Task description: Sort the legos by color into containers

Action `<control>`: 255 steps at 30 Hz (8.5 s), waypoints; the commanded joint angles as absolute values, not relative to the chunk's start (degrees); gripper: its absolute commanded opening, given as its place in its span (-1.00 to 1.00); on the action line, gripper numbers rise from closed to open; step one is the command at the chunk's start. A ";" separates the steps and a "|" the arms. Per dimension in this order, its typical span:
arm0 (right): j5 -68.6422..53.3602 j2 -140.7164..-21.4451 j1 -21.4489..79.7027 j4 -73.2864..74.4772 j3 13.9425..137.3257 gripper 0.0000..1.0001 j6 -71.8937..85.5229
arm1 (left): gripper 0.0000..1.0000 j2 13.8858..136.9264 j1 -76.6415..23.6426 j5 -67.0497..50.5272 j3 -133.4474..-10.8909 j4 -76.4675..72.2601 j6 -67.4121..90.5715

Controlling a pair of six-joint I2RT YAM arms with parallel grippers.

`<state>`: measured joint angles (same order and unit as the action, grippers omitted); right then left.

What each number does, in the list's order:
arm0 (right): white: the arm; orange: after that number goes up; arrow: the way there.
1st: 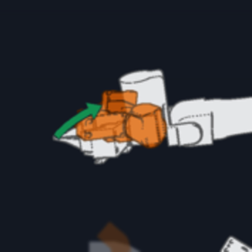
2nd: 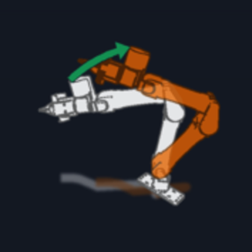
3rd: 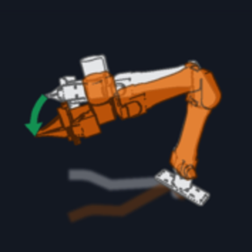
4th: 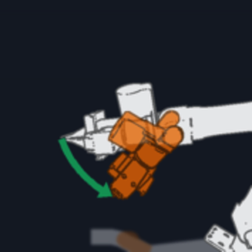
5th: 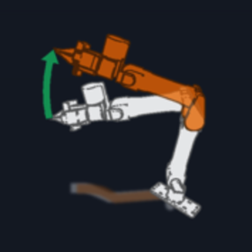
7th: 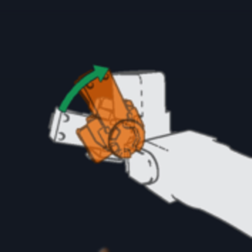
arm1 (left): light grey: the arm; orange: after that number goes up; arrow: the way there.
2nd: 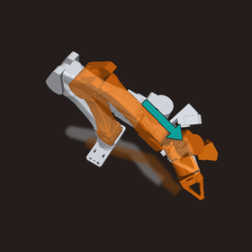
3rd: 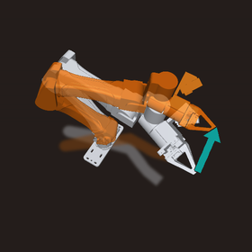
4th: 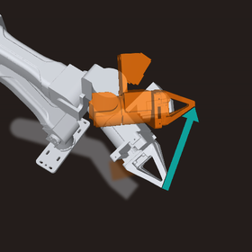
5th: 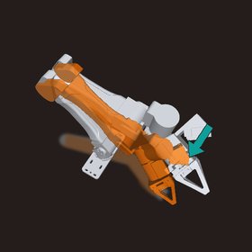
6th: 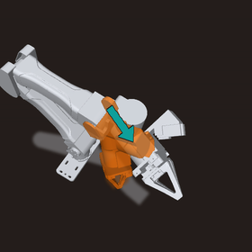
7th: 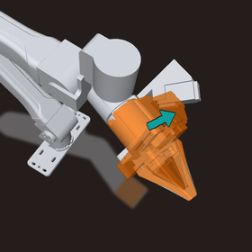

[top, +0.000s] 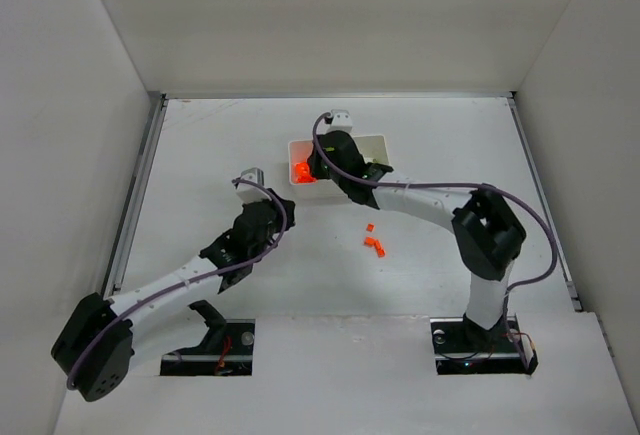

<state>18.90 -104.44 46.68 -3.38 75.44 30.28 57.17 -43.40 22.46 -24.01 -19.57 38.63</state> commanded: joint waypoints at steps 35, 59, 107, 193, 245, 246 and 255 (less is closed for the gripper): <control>31.73 -61.35 52.69 -0.78 29.97 -0.16 38.06 | -0.72 71.48 -37.48 28.21 -31.13 -21.91 32.86; 30.41 -64.68 53.22 -5.98 29.62 -0.14 37.27 | -0.31 87.89 -37.57 28.48 -33.83 -15.47 30.94; 31.03 -59.85 53.39 -2.99 24.79 -0.14 39.81 | -0.78 73.29 -43.82 30.41 -47.36 -8.25 28.04; 23.90 -84.93 43.37 -7.38 60.07 -0.05 32.96 | -0.17 81.19 -67.98 27.25 -30.22 -28.74 34.72; 23.82 -52.91 40.99 -3.61 19.51 0.03 45.00 | -0.57 84.92 -63.34 34.54 -45.18 -17.58 29.09; 23.82 -53.00 41.52 -3.17 19.51 0.03 45.35 | -0.57 83.95 -62.02 34.63 -45.09 -17.93 29.00; 26.01 -57.47 49.69 2.45 21.70 -0.05 47.80 | -0.51 87.17 -46.12 30.68 -50.43 -24.96 27.42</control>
<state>24.16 -56.38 47.07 -0.38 19.77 45.82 84.71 -49.21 31.92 -46.46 -21.71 29.34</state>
